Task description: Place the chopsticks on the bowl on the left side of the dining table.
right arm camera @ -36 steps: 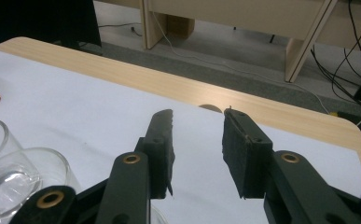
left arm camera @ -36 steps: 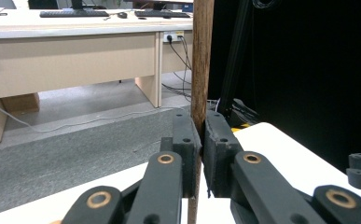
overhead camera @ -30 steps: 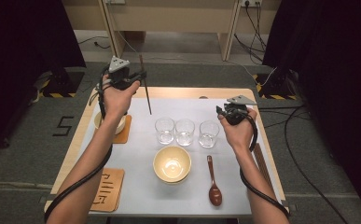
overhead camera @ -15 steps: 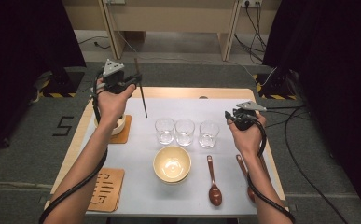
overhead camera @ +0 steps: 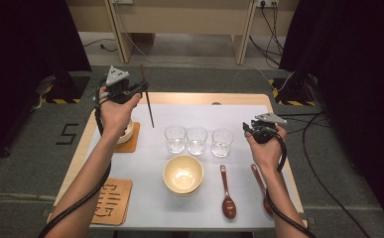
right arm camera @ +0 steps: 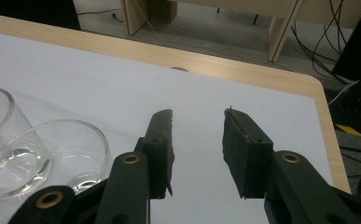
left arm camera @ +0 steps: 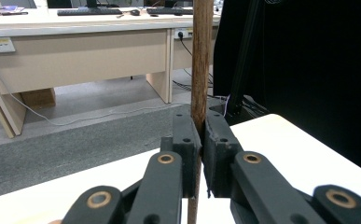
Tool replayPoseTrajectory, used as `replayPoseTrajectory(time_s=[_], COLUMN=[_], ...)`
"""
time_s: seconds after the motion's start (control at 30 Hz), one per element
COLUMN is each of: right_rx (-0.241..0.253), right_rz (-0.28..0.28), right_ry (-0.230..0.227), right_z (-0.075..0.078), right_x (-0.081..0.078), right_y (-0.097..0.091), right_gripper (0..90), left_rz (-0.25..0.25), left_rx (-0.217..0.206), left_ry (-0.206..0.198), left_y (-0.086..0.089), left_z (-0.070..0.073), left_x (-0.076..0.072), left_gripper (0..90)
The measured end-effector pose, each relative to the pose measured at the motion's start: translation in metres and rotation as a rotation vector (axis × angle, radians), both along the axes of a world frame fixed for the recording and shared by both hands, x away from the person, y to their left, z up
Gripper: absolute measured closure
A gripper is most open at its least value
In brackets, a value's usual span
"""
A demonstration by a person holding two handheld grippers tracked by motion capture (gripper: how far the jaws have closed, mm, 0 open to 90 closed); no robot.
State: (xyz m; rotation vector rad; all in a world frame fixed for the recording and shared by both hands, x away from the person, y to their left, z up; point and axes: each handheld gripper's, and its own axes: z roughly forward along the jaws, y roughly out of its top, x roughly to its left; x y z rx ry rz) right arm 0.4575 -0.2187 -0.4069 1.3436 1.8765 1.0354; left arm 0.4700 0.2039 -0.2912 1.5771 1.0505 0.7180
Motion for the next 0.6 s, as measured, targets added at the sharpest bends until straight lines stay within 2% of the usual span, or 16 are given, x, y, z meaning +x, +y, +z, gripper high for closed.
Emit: replayPoseTrajectory(time_s=[0.6], right_rx=[0.018], right_rz=[-0.011], right_ry=[-0.007], right_z=[-0.016], right_x=[-0.023], right_y=[-0.012], right_gripper=[62.9], left_rz=[0.012], left_rx=[0.007], left_ry=[0.015], left_y=[0.014], left_z=[-0.007], left_x=[-0.018], left_gripper=[83.5])
